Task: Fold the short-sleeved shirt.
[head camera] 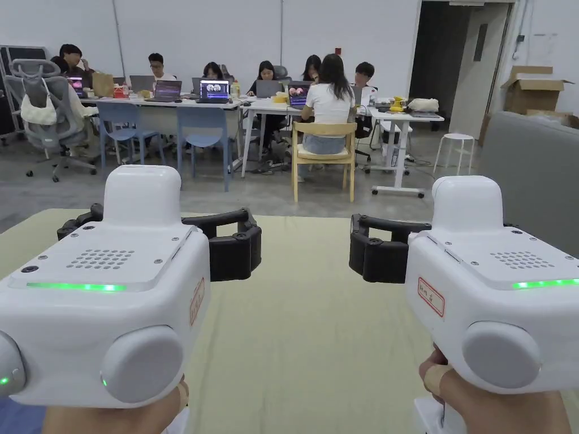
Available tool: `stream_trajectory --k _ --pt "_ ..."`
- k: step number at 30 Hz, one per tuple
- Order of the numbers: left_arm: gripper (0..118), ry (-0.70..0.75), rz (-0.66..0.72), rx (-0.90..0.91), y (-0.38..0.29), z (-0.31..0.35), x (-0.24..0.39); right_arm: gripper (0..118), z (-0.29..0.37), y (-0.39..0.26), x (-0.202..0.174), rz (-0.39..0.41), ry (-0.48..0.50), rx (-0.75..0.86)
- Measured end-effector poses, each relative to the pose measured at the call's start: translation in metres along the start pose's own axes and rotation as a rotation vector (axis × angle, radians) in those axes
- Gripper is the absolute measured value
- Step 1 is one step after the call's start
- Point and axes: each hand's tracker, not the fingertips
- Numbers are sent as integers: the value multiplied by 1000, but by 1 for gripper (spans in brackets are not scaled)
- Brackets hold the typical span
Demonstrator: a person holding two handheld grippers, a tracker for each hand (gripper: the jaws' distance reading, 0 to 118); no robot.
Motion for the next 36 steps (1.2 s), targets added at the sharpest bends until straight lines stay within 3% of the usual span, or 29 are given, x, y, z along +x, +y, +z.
stream_trajectory --k 36 --pt "118 -24 29 13 5 3 -1 118 2 2 2 -15 1 9"
